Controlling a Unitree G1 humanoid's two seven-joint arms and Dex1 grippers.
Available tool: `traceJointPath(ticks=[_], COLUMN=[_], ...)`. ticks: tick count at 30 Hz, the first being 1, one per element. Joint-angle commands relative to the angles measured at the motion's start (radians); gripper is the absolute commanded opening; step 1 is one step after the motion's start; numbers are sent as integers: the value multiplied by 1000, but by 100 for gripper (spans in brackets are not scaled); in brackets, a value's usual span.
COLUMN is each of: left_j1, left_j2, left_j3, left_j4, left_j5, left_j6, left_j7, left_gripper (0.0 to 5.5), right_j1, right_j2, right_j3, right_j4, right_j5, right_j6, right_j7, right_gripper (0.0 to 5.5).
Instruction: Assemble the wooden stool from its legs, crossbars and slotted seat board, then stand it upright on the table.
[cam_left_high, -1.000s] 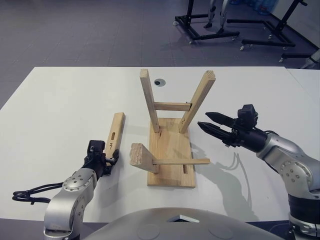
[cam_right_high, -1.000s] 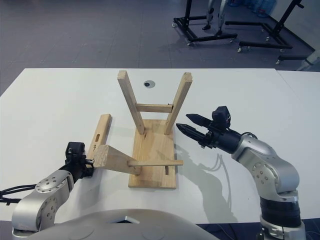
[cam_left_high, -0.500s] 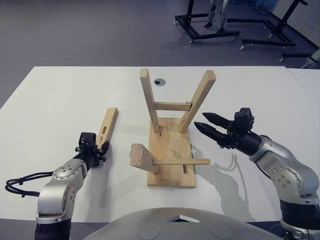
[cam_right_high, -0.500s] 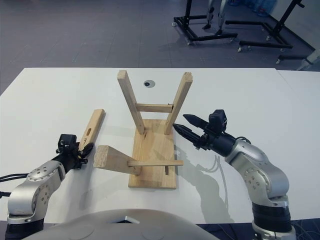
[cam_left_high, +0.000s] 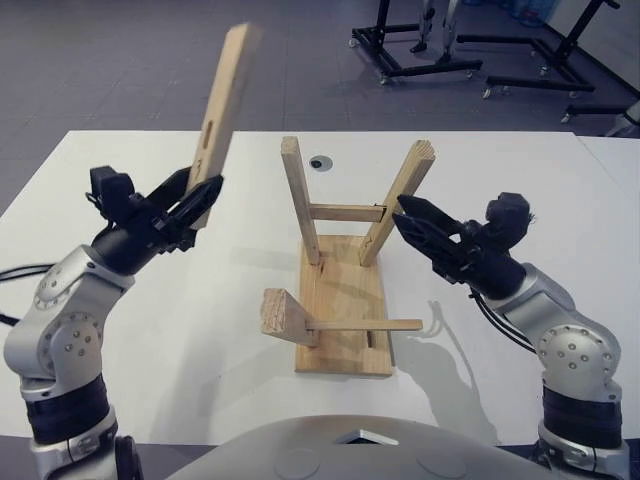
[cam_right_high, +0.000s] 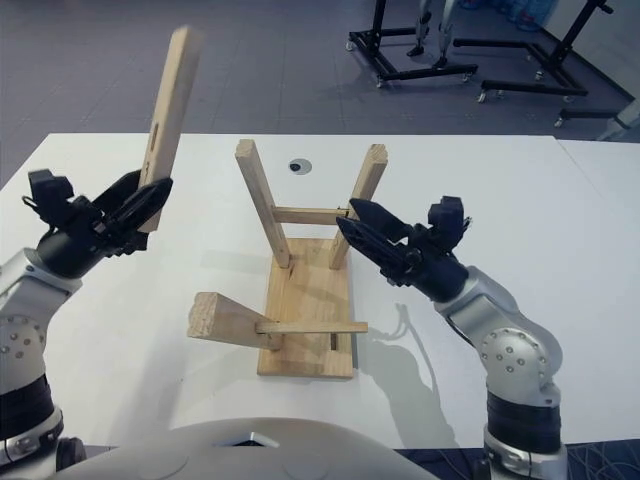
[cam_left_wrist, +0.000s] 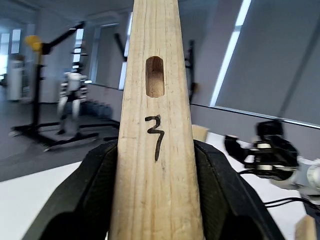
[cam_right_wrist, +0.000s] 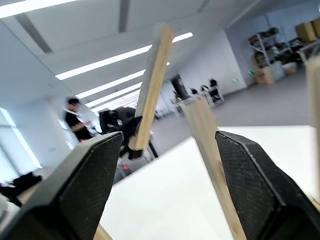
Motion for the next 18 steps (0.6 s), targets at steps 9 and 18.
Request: traceJointPath(ticks=[9,18], left_j1=[-164,-166], left_j2=[56,65], left_j3=[-283,-308], left_j4=[124,141], left_j5=[3,-2], left_j6=[-7,-7], left_j7=[-255,-309], left_gripper=[206,206], right_j1=[-192,-258], right_j2=[91,109], right_j3=[113,137], right_j4=[30,62], right_j5=[93,34], right_j6=[16,-14], right_j7=[-27,-11], right_gripper=[341,341])
